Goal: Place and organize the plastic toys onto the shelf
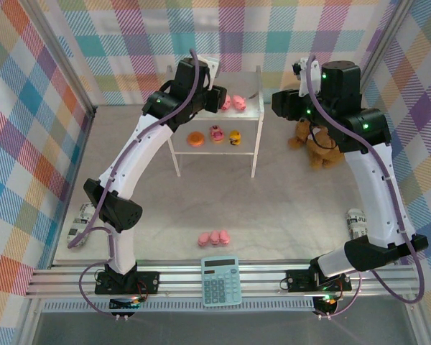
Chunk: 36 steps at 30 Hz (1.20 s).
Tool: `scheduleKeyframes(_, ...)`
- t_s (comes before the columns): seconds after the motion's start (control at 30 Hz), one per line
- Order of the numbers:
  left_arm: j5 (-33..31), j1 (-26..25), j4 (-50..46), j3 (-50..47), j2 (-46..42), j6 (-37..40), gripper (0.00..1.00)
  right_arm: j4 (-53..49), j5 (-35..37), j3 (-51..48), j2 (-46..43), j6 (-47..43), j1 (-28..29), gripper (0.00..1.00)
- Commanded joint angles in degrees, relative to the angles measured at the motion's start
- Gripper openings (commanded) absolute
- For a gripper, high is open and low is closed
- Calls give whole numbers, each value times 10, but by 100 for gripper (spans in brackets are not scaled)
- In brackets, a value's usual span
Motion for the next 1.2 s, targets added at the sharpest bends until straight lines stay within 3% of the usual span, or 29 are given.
scheduleKeyframes(0.0,-11,-7,-10,16,-12,8,48,17,-9,-8,-17,-1,-5,42)
scheduleKeyframes(0.37,-15,-15,6,15,-14,6,55,17,-14,-9,-19,1,-7,43)
scheduleKeyframes(0.97,-80,-14,46,14,-64,51,67,9,-14,4,-14,-2,-8,46)
scheduleKeyframes(1.1,-56,-15,6,9,-97,47,63,-1,4,10,-11,-2,-10,49)
scheduleKeyframes(1.17,-38,-27,-28,-45,-143,36,59,-13,16,3,-14,7,-20,54)
